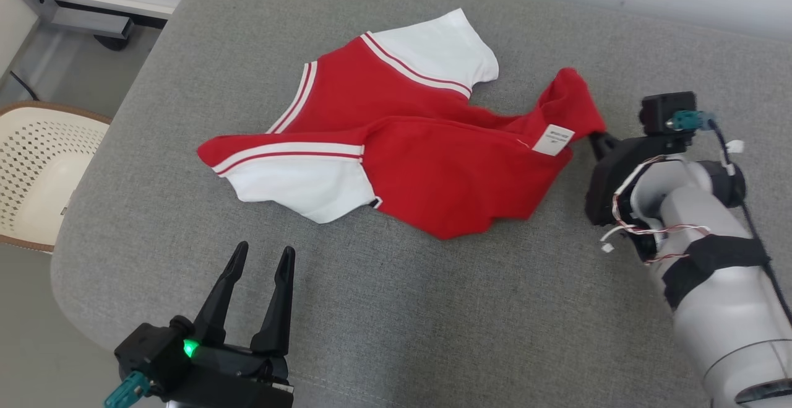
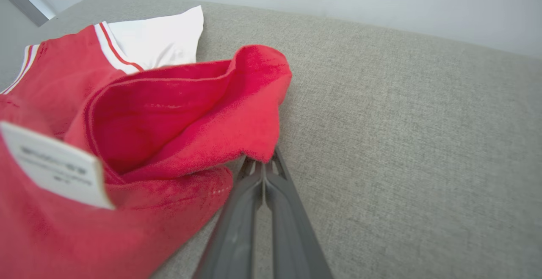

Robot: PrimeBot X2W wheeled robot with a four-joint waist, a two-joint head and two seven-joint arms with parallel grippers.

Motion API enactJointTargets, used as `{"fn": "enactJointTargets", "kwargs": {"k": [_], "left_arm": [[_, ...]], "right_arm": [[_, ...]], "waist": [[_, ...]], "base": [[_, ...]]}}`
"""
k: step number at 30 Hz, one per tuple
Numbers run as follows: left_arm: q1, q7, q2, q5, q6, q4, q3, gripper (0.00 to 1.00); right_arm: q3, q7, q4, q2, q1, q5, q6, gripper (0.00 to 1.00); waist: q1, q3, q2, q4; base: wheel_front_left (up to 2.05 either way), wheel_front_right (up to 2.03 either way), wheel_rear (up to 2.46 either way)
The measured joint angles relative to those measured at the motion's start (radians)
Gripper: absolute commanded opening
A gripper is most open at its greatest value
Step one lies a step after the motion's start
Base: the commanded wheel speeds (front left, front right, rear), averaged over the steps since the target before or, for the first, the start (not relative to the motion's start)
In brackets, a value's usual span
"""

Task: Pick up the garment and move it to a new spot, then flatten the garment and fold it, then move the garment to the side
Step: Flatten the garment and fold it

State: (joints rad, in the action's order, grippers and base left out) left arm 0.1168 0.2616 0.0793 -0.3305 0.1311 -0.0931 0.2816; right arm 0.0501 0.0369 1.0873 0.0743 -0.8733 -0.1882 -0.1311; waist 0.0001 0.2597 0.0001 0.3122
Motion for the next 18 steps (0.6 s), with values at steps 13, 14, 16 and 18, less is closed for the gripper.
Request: {"fn": "enactJointTargets", "kwargs": {"k": [13, 14, 16, 18], "left_arm": [[-0.007, 0.0, -0.002, 0.003, 0.0, -0.001, -0.016, 1.0], [-0.007, 0.0, -0.002, 0.003, 0.0, -0.001, -0.017, 1.0], [-0.008, 0.0, -0.001, 0.004, 0.0, -0.001, -0.018, 1.0], [-0.01, 0.0, -0.001, 0.005, 0.0, -0.001, -0.021, 1.0]], "right_arm": [[-0.127, 0.008, 0.035, 0.073, -0.001, 0.086, 0.0, 0.0], [-0.135, 0.012, 0.034, 0.077, 0.006, 0.09, 0.0, 0.0], [-0.155, 0.02, 0.029, 0.086, 0.024, 0.101, 0.0, 0.0], [-0.178, 0.025, 0.019, 0.095, 0.044, 0.11, 0.0, 0.0]], "waist": [[-0.0001, -0.033, 0.0, -0.032], [-0.0001, -0.036, 0.0, -0.036], [-0.0001, -0.041, 0.0, -0.043], [-0.0001, -0.047, 0.0, -0.05]], "base": [[0.0, 0.0, 0.0], [0.0, 0.0, 0.0], [0.0, 0.0, 0.0], [0.0, 0.0, 0.0]]}}
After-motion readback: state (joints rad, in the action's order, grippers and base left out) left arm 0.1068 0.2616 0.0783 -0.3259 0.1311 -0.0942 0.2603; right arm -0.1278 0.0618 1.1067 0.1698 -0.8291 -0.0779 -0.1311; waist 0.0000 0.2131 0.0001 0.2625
